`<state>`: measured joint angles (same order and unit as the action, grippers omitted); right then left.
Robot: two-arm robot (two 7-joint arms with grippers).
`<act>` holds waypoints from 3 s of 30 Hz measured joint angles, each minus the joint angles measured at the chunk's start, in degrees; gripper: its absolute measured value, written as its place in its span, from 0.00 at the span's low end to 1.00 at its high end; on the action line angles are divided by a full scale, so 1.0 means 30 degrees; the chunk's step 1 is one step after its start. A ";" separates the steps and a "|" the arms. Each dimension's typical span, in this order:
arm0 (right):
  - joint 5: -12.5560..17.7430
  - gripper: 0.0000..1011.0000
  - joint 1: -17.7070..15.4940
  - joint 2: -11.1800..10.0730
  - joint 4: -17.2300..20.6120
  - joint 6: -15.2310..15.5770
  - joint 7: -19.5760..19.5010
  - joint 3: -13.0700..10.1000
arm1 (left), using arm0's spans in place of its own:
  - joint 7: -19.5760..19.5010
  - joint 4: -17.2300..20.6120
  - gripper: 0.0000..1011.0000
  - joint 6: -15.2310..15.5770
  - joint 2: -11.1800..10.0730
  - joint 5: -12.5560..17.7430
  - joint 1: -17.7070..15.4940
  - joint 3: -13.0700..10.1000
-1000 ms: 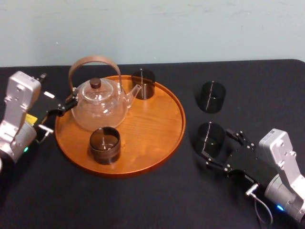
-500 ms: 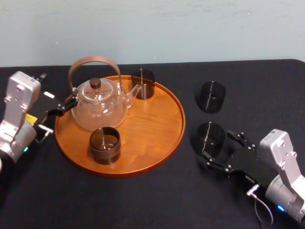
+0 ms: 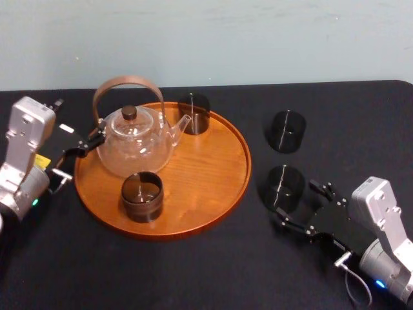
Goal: Pick up the glass from the table and place it on the tray.
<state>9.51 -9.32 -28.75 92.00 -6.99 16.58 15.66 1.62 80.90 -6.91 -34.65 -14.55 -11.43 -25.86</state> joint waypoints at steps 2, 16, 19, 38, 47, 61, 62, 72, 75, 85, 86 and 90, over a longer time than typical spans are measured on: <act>-0.0055 0.99 0.0018 0.0122 -0.0151 0.0030 0.0077 -0.0075 | 0.0001 -0.0001 1.00 0.0000 0.0000 0.0000 0.0000 0.0000; -0.0443 0.99 0.0503 0.0893 -0.1212 0.0207 0.0587 -0.0471 | 0.0000 0.0000 1.00 0.0000 0.0000 -0.0001 0.0000 0.0000; -0.0560 0.99 0.0813 0.1101 -0.1559 0.0290 0.0758 -0.0491 | 0.0001 0.0000 1.00 0.0000 -0.0001 0.0000 0.0000 0.0000; -0.0751 0.99 0.3134 0.2098 -0.3725 0.0438 0.1836 0.0017 | 0.0001 0.0000 1.00 0.0000 0.0000 0.0000 0.0000 0.0000; -0.0639 0.99 0.4179 0.2549 -0.4860 0.0417 0.2143 0.0506 | 0.0001 0.0001 1.00 0.0000 0.0000 -0.0001 0.0000 0.0000; -0.0592 0.91 0.4293 0.2630 -0.4944 0.0561 0.2077 0.0545 | 0.0000 0.0001 1.00 0.0000 0.0000 -0.0001 0.0000 0.0001; -0.0592 0.91 0.4283 0.2623 -0.4934 0.0553 0.2074 0.0543 | 0.0000 0.0000 1.00 0.0000 0.0000 -0.0001 0.0000 0.0000; -0.0339 0.91 0.4209 0.2406 -0.4617 0.0492 0.2328 0.0589 | 0.0001 0.0000 1.00 0.0000 0.0000 0.0000 0.0000 0.0001; -0.0281 0.91 0.4144 0.2285 -0.4226 0.0700 0.2355 0.0641 | 0.0001 0.0000 1.00 0.0000 0.0000 0.0000 0.0000 0.0001; -0.0280 0.91 0.4011 0.1940 -0.2628 0.1555 0.2230 0.0801 | 0.0001 0.0000 1.00 0.0000 0.0000 -0.0001 0.0000 0.0000; -0.0292 0.91 0.4012 0.1898 -0.2382 0.1684 0.2204 0.0850 | 0.0001 0.0001 1.00 0.0000 0.0000 -0.0001 -0.0001 0.0000; -0.0376 0.91 0.4132 0.1830 -0.1916 0.1981 0.2159 0.0981 | 0.0001 0.0000 1.00 0.0000 0.0000 0.0000 -0.0001 0.0000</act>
<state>8.39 3.08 -23.26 86.25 -1.05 23.06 18.60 1.62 80.90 -6.91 -34.65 -14.55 -11.43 -25.86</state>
